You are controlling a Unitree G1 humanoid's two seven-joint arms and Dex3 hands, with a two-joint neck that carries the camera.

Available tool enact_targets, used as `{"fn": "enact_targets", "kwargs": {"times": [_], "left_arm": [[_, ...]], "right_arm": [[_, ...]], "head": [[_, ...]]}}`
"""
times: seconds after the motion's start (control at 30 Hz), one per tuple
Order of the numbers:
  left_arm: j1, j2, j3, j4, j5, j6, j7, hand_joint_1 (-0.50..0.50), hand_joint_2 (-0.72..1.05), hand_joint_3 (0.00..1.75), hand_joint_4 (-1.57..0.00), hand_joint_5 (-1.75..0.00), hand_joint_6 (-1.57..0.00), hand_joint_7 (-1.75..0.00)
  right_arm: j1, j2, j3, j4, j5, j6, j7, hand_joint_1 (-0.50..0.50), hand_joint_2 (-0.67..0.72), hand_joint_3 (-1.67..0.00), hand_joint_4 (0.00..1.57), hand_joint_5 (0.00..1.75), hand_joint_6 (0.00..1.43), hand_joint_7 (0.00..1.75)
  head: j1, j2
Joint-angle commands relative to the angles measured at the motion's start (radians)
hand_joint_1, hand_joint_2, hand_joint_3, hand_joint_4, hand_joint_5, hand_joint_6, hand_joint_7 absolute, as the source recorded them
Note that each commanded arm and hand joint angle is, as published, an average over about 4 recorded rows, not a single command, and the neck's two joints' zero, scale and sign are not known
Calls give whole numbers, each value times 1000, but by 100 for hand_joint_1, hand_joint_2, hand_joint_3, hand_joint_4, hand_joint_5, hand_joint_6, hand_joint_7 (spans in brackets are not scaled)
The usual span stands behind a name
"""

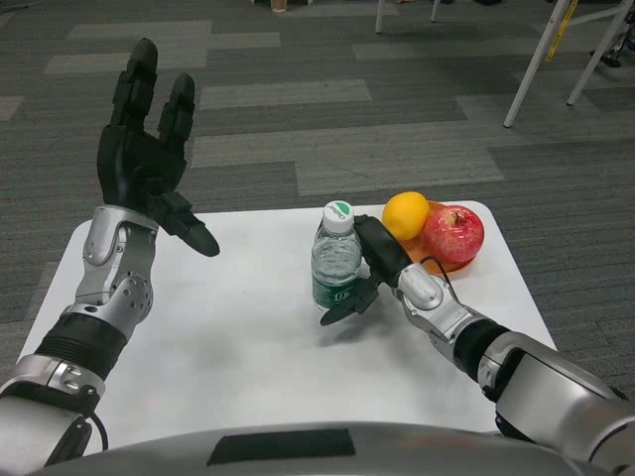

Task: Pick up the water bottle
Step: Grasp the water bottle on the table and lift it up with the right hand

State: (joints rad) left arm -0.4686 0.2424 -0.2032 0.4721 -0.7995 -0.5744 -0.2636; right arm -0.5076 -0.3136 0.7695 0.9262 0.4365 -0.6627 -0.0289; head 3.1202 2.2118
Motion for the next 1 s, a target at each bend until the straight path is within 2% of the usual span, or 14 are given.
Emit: {"fn": "enact_targets", "kwargs": {"times": [0.03,0.13,0.2,0.3,0.43,0.57,0.63,0.77,0.9,1.0], "left_arm": [[9,-2,8,-6,-3,-1,0,-48,-72,4,0,0,0,0],[11,-2,9,-6,-3,-1,0,-48,-72,4,0,0,0,-2],[11,-2,9,-6,-3,-1,0,-49,-72,4,0,0,0,-2],[11,-2,8,-6,-3,-1,0,-48,-72,9,0,0,0,0],[7,-2,8,-2,-3,-1,1,-48,-72,4,0,0,0,0],[1,-2,8,0,-3,-1,1,-48,-72,2,0,0,0,0],[-1,-2,8,2,-3,-1,1,-48,-72,7,0,0,0,0],[-5,-2,9,7,-3,-1,1,-48,-72,9,0,0,0,0],[-7,-2,11,10,-3,-1,1,-48,-72,9,0,0,0,0],[-7,-2,12,11,-3,-1,1,-48,-72,9,0,0,0,0]], "right_arm": [[24,-4,-32,-30,2,9,37,25,-13,-48,151,136,106,157],[31,-6,-54,-54,1,10,53,38,-2,-52,153,131,123,164],[32,-11,-68,-75,1,12,70,42,6,-59,153,121,131,161],[32,-23,-85,-98,2,15,92,42,9,-63,151,116,129,154],[32,-45,-114,-168,2,18,107,42,9,-63,151,107,127,147],[32,-60,-125,-227,2,20,109,42,3,-63,148,107,127,143],[31,-67,-131,-259,2,23,109,42,3,-63,146,107,126,140],[20,-83,-139,-322,3,25,106,42,3,-65,144,107,123,140],[6,-93,-140,-364,4,26,105,42,-3,-63,143,97,121,140],[-5,-101,-146,-394,4,28,103,42,-3,-63,143,97,120,138]], "head": [[2,2],[5,5],[5,5],[4,6],[-4,7],[-6,15],[-9,22],[-14,39],[-15,63],[-16,74]]}}
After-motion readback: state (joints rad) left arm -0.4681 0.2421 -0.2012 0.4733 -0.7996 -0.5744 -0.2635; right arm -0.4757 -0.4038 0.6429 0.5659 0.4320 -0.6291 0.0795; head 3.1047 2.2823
